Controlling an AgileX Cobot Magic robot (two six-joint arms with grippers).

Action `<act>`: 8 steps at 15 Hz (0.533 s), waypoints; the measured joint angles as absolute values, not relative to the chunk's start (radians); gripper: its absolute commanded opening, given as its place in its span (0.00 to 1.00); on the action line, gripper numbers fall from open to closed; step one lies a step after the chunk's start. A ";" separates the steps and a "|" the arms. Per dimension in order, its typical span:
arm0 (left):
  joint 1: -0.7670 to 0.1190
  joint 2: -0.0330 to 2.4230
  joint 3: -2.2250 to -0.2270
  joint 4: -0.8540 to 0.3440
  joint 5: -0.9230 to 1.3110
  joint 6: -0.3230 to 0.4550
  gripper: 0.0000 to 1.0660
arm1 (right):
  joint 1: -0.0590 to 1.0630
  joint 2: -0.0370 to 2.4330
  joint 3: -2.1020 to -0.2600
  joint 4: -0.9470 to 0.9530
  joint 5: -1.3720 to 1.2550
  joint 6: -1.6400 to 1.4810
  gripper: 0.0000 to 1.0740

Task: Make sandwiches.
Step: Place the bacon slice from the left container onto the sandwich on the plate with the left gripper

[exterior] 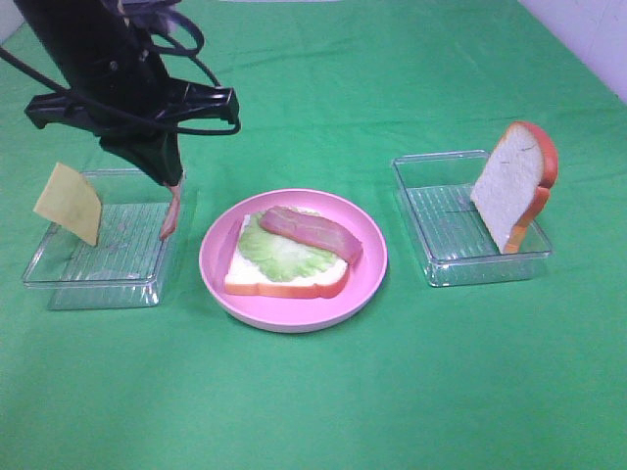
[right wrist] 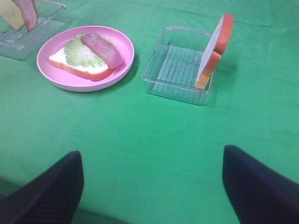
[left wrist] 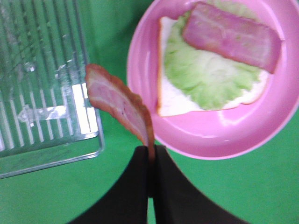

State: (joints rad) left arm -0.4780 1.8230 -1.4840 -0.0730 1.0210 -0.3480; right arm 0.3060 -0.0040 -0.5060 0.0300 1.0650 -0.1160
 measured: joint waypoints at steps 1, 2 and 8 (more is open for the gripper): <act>-0.478 1.818 -1.510 -0.137 1.019 -0.296 0.00 | 0.306 -0.004 -0.506 0.030 1.065 -0.116 0.70; -0.478 1.815 -1.528 -0.219 1.006 -0.241 0.00 | 0.306 -0.004 -0.506 0.030 1.065 -0.116 0.70; -0.478 1.892 -1.541 -0.717 0.930 0.106 0.00 | 0.306 -0.004 -0.506 0.030 1.065 -0.116 0.70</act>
